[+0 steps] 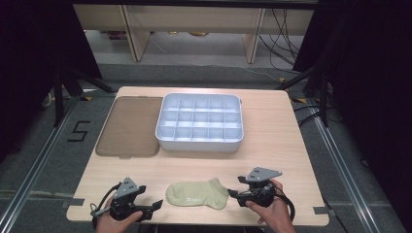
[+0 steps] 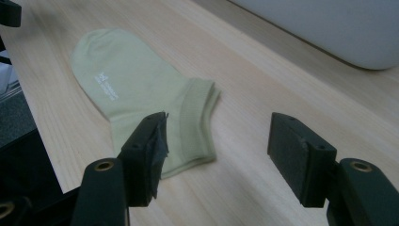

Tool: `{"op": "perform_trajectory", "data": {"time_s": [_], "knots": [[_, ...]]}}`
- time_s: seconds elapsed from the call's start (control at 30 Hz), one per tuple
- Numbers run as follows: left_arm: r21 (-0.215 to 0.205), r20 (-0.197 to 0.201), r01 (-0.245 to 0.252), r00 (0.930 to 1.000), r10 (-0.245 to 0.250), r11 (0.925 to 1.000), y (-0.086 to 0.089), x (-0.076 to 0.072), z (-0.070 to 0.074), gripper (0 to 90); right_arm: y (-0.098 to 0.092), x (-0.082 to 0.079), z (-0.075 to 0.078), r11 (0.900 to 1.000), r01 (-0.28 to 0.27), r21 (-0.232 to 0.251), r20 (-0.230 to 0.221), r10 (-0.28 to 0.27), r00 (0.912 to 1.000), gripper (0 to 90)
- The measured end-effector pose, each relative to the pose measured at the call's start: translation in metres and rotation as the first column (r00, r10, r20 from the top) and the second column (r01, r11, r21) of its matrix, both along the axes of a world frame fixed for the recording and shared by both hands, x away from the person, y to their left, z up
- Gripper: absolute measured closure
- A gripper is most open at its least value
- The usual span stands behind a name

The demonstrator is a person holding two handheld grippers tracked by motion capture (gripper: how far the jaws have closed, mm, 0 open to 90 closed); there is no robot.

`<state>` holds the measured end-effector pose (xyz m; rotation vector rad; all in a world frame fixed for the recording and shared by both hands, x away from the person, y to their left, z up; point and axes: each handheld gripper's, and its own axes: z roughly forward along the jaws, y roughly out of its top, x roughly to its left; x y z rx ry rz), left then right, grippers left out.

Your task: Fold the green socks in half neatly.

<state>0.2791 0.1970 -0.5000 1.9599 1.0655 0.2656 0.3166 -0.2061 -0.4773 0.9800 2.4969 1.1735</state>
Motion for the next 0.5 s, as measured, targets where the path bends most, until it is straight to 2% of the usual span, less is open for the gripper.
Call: {"op": "perform_trajectory", "data": {"time_s": [0.03,0.07,0.1,0.13,0.33,0.5], "knots": [[-0.017,0.003,-0.012,0.9999,0.012,0.9998,-0.002,0.0,-0.001,16.3,0.004,0.0,-0.001,1.0,-0.003,0.001,-0.005,0.003,1.0,39.9],[-0.014,-0.001,-0.013,0.9999,0.013,0.9998,-0.002,0.0,-0.001,16.3,0.007,0.001,-0.002,1.0,-0.015,0.001,-0.009,0.015,0.9998,41.3],[0.006,0.004,0.003,1.0,-0.003,1.0,0.0,0.0,-0.001,16.3,0.011,0.001,-0.002,1.0,-0.026,0.0,-0.011,0.026,0.9996,43.2],[-0.01,0.007,-0.011,0.9999,0.011,0.9999,-0.002,0.0,-0.002,16.3,0.012,0.001,-0.002,0.999,-0.036,-0.006,-0.015,0.035,0.9993,44.1],[-0.003,0.006,-0.007,1.0,0.007,1.0,-0.001,0.0,-0.001,16.3,0.021,0.004,-0.007,0.999,-0.033,-0.039,-0.024,0.032,0.9992,50.3],[-0.008,0.007,-0.003,1.0,0.003,1.0,-0.001,0.0,-0.001,16.3,0.025,0.01,-0.014,0.998,-0.03,-0.058,-0.056,0.027,0.9981,57.1]]}}
